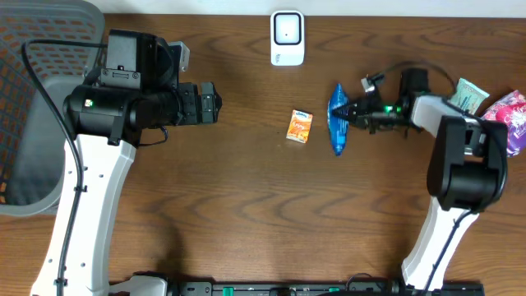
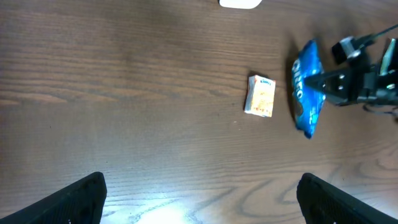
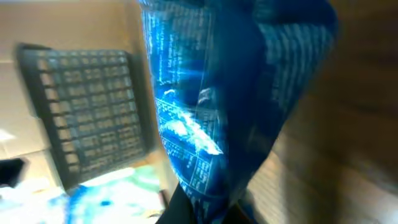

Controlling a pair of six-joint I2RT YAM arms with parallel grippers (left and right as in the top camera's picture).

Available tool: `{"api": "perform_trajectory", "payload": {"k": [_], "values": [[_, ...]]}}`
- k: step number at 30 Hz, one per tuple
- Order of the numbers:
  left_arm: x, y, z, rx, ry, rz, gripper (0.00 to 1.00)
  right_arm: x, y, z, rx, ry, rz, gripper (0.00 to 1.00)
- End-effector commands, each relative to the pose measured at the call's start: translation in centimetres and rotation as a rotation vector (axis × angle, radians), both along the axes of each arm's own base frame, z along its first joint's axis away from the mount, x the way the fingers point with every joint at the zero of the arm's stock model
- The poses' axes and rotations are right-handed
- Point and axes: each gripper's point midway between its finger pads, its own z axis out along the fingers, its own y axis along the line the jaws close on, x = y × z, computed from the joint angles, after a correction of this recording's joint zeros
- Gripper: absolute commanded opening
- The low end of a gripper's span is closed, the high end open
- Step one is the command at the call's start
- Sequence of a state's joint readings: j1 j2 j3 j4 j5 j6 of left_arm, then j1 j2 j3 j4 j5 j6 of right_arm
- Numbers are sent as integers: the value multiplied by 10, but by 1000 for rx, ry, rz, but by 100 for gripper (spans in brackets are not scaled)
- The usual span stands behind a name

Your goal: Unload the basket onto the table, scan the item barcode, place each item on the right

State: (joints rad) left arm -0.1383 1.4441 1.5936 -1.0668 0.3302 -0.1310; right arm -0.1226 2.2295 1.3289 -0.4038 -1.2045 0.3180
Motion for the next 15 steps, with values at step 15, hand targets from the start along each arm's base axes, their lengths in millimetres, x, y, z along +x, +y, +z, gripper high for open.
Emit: {"api": "perform_trajectory", "payload": {"k": [15], "values": [[0, 2, -2, 8, 5, 8, 98, -7, -136, 42, -643, 150, -60, 43]]}}
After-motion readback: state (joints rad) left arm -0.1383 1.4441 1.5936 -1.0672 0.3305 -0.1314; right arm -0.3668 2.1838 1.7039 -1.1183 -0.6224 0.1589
